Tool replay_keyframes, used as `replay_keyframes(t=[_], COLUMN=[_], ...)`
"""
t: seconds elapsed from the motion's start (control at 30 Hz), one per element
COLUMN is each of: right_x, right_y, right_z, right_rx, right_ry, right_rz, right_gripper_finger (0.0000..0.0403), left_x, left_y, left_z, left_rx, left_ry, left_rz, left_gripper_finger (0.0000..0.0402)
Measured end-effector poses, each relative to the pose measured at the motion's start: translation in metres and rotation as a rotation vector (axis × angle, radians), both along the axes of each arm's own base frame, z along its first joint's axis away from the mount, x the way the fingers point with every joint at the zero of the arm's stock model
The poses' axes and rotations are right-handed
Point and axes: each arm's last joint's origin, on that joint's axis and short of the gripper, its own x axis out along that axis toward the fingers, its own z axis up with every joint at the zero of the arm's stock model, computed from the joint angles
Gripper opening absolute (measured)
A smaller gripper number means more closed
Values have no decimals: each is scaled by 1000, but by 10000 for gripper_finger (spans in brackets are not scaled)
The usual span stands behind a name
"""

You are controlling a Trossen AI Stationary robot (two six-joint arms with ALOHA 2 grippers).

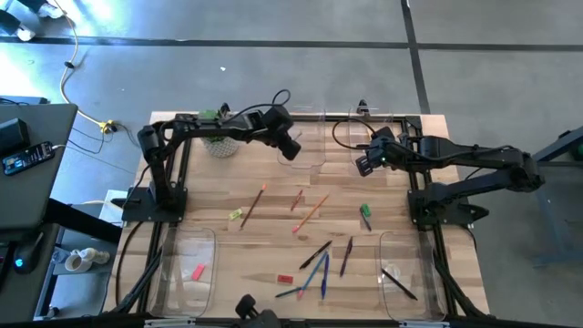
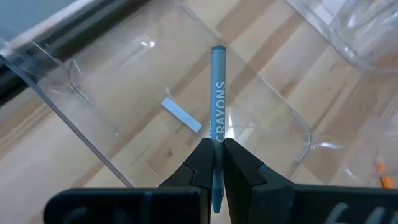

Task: Sort crayons/erasers/pens/pencils in bins
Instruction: Put the gray crayon into the top left transparent bin, then put the orange pencil into the top right transparent bin

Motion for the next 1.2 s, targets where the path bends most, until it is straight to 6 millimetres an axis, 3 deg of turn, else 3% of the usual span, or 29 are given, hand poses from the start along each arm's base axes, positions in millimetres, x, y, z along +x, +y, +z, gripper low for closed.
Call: replay_keyframes(t=[0.37, 0.77, 1.2], right_x=[0, 1, 25], right_y=[0, 0, -1], right_z=[0, 0, 20], right_rx=[0, -10, -138], right_ry=[0, -1, -175], right_rz=[0, 23, 293], right_gripper_finger=[99, 99, 99], left_x=[2, 1, 7], left_y=[-4, -3, 5], left_z=[0, 0, 62], left_rx=[-3, -6, 86], left_ry=[5, 11, 87], left_rz=[-11, -11, -161], left_gripper_finger=[45, 48, 49])
